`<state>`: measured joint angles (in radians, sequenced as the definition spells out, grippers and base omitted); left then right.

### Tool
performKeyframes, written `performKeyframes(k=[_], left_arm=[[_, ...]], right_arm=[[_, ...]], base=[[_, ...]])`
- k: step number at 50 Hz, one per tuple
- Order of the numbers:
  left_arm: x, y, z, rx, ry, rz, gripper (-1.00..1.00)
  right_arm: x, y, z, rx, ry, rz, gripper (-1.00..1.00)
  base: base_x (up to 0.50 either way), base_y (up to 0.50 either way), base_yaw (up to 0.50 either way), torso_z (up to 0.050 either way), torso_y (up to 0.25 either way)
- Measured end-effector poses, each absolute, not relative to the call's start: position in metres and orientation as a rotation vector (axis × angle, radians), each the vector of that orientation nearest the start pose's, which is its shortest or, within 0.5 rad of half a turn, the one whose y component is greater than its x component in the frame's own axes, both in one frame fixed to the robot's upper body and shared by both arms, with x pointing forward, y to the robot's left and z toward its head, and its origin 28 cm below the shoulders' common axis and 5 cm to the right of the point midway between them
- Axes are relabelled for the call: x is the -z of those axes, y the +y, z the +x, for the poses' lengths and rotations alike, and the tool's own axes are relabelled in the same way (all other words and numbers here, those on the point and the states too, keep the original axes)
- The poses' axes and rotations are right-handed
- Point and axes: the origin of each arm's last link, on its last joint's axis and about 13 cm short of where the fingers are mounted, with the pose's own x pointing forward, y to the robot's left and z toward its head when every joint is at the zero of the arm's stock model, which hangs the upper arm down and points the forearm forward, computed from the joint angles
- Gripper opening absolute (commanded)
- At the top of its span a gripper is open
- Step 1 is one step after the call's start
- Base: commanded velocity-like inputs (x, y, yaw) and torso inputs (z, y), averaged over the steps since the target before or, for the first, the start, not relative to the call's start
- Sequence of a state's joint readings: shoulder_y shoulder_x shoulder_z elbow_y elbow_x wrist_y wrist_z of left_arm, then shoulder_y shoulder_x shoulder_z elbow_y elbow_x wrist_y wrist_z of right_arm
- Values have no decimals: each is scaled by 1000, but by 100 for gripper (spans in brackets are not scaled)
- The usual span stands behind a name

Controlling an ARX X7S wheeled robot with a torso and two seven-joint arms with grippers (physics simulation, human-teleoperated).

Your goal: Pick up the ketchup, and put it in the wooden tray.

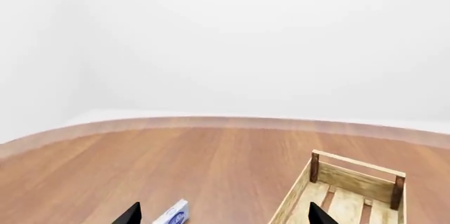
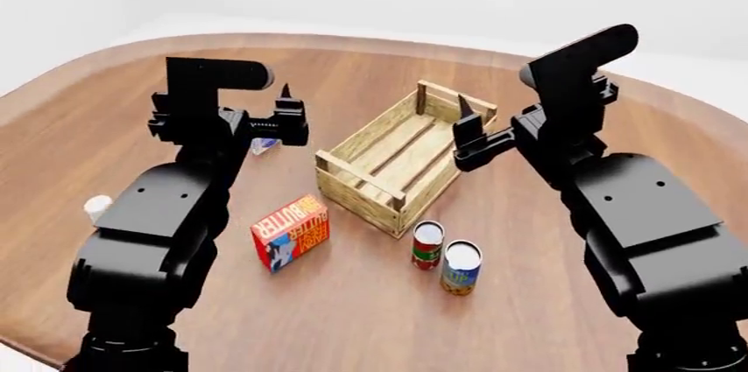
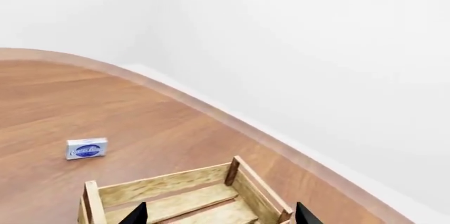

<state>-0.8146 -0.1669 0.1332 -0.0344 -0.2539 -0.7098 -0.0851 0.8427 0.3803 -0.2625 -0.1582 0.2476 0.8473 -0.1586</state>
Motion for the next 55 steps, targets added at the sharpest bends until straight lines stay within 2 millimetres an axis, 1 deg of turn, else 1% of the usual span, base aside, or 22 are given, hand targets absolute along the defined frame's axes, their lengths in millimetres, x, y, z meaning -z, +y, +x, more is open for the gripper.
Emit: performKeyframes(k=[16,40,47,55], left_arm=[[-200,219,350,40,-50,21,100],[-200,223,351,26,-50,14,100],[-200,224,348,34,-54,9,100],[-203,235,334,33,-76,-9,100]], right_arm=[[-227,-143,324,-269,-35,-303,100],[-227,-140,323,-280,-34,-307,100],[-226,-140,322,-273,-35,-312,100],[-227,-141,320,-264,-41,-310,100]], base=[[387,87,0,0,1],[407,92,0,0,1],[35,8,0,0,1],[0,0,0,0,0]])
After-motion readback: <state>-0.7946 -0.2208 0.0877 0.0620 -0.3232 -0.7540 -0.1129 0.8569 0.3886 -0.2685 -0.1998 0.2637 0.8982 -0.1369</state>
